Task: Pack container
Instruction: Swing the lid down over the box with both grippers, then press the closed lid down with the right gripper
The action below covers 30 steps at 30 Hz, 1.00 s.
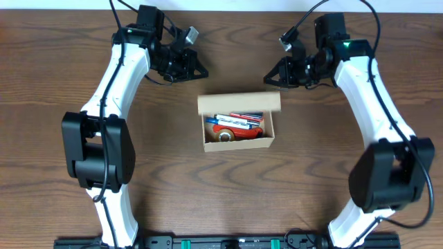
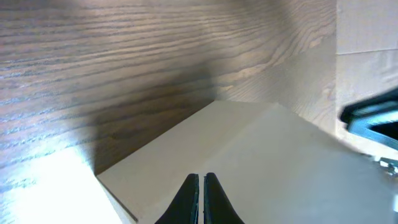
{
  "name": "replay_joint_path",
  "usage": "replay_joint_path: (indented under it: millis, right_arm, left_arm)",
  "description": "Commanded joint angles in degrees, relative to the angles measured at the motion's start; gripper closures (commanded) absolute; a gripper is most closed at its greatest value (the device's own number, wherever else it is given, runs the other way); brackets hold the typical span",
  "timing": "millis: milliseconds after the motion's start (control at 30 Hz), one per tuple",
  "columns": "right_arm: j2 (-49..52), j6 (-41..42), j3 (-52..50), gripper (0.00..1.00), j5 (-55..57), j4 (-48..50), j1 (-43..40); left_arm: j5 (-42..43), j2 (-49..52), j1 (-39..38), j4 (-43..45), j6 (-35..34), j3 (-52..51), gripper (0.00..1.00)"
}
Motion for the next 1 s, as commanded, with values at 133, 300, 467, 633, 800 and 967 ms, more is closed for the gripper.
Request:
replay_joint_path:
  millis: [133,300,467,633,800,967]
  right_arm:
    - [-8.5,-5.3,1.2,0.99,7.8,-6.3,1.8]
    - [-12.4,-8.0,1.2,0.98,16.8,-11.4,3.2]
    - [-14.0,-8.0,1.2,0.97,35.8,-8.1,8.5]
    - [-14.2,-4.1,1.2,0.89,37.5,0.9,14.4]
    - [-14.1,4.1,0.7,0.98,37.6,1.4,19.5]
    - [-14.1,8.7,-1.8,0.98,39.9,-0.4,25.2]
  left_arm:
    - [-5.9,-7.7,-0.3,-3.8,1.9,1.1,0.94]
    - [-20.7,-13.0,-0.2,-9.7,2.3,1.1,0.93]
    - [-47.8,-19.3,0.8,-15.0,-1.9,1.0,0.74]
    - [-62.7,-23.6,0.9,-18.3,-3.8,1.0,0.56]
    - [-65.2,-25.4,0.9,-21.3,-8.7,1.0,0.48]
    - [-67.5,-25.6,0.9,-22.0,-9.4,1.0,0.46]
